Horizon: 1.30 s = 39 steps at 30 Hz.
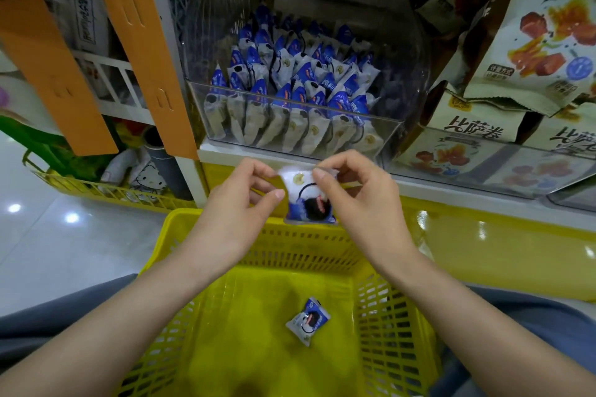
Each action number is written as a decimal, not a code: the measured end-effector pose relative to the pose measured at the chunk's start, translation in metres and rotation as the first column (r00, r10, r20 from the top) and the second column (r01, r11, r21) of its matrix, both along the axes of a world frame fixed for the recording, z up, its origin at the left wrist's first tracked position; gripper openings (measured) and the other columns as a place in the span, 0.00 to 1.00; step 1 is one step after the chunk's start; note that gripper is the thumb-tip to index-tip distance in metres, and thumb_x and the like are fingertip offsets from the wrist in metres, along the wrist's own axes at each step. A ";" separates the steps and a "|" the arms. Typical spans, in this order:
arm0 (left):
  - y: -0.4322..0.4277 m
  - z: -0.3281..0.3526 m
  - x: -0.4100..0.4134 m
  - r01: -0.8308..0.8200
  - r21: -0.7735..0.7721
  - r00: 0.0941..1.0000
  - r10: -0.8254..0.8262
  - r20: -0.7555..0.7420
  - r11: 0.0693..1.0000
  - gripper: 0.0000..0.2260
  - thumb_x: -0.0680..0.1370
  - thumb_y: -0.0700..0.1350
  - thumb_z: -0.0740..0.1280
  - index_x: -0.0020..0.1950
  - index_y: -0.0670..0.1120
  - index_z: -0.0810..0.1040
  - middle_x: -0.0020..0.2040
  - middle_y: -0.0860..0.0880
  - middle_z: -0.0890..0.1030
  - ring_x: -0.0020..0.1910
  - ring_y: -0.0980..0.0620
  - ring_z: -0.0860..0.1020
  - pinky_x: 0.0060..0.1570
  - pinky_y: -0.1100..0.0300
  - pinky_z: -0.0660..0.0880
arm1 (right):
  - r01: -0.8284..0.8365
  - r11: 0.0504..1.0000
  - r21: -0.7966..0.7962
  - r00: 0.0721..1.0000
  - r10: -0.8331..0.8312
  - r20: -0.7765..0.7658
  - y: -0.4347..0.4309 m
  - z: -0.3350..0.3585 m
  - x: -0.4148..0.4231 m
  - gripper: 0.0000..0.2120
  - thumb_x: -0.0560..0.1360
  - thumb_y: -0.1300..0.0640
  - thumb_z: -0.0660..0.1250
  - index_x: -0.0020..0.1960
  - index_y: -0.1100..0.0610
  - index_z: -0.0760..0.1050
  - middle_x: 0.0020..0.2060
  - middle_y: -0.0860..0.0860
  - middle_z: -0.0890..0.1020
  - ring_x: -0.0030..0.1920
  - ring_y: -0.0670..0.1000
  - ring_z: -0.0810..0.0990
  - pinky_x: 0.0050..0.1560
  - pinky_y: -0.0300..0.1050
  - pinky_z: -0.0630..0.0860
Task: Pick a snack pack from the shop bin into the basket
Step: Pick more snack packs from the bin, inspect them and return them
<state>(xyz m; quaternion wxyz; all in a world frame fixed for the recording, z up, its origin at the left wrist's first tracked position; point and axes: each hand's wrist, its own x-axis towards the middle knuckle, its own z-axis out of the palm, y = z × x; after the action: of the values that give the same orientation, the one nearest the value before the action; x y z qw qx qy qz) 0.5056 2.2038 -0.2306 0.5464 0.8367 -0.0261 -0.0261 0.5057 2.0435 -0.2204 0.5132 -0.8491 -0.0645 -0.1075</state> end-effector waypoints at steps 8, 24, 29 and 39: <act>-0.003 0.010 0.002 -0.096 -0.273 0.928 -0.013 -0.372 0.957 0.16 0.81 0.51 0.53 0.43 0.47 0.76 0.37 0.47 0.81 0.34 0.50 0.78 0.30 0.61 0.76 | -0.061 0.995 0.080 0.997 0.057 0.057 -0.001 0.001 -0.009 0.06 0.74 0.62 0.68 0.42 0.51 0.75 0.40 0.46 0.79 0.43 0.44 0.79 0.45 0.39 0.76; -0.011 0.004 0.001 -0.116 -0.401 0.990 0.074 -0.118 0.909 0.08 0.76 0.38 0.65 0.52 0.49 0.77 0.47 0.49 0.82 0.43 0.57 0.81 0.40 0.66 0.77 | -0.038 0.993 0.113 0.884 0.086 -0.460 0.002 -0.001 -0.007 0.08 0.79 0.53 0.59 0.52 0.55 0.75 0.40 0.47 0.81 0.38 0.45 0.80 0.41 0.40 0.78; -0.013 -0.009 -0.006 0.012 -0.106 1.000 -0.012 0.004 0.994 0.11 0.75 0.42 0.68 0.54 0.51 0.72 0.52 0.53 0.78 0.48 0.58 0.76 0.49 0.63 0.73 | 0.052 0.867 0.495 0.779 0.275 -0.564 0.003 0.000 -0.007 0.10 0.79 0.57 0.60 0.56 0.61 0.74 0.41 0.51 0.83 0.34 0.41 0.81 0.34 0.34 0.76; -0.008 -0.011 -0.012 0.076 0.268 0.958 -0.144 0.246 0.960 0.12 0.77 0.45 0.65 0.55 0.55 0.65 0.49 0.63 0.72 0.46 0.71 0.71 0.45 0.78 0.65 | 0.146 0.821 0.551 0.792 0.237 -0.563 0.011 -0.006 -0.006 0.06 0.77 0.59 0.62 0.52 0.61 0.70 0.41 0.54 0.83 0.38 0.47 0.82 0.34 0.37 0.79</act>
<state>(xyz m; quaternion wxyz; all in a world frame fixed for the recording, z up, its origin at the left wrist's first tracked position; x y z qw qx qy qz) 0.4932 2.1960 -0.2414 0.4233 0.8934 -0.1417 0.0513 0.4998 2.0547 -0.2259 0.7374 -0.6430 0.1175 0.1705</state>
